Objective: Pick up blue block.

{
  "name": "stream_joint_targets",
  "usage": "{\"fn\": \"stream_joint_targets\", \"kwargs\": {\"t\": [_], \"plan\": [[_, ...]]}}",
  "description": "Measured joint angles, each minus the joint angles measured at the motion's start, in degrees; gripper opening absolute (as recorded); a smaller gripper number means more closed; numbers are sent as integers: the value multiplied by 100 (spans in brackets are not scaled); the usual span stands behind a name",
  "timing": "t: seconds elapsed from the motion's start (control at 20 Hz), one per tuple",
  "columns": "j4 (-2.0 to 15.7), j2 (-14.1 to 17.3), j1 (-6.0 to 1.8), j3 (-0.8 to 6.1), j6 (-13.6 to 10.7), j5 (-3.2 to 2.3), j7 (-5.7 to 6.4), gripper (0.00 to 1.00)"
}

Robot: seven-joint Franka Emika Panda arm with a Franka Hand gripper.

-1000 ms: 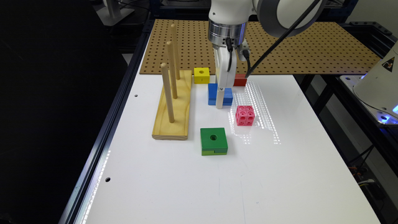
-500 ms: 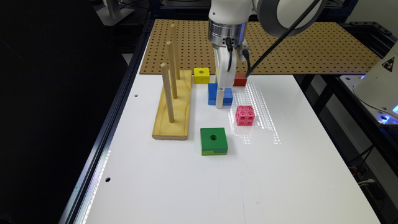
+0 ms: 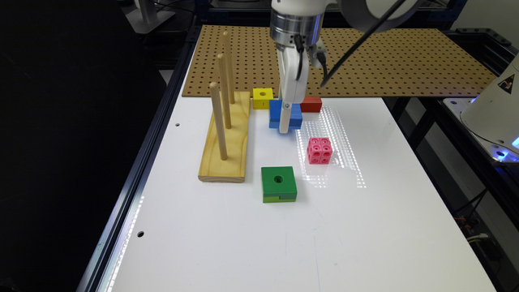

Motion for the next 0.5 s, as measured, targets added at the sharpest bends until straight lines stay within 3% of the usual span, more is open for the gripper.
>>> {"fn": "stream_joint_targets", "kwargs": {"t": [0.2,0.5], "plan": [[-4,-155,0,0,-128,0,0,0],[-17,-647,0,2,-624,1,0,0]]}}
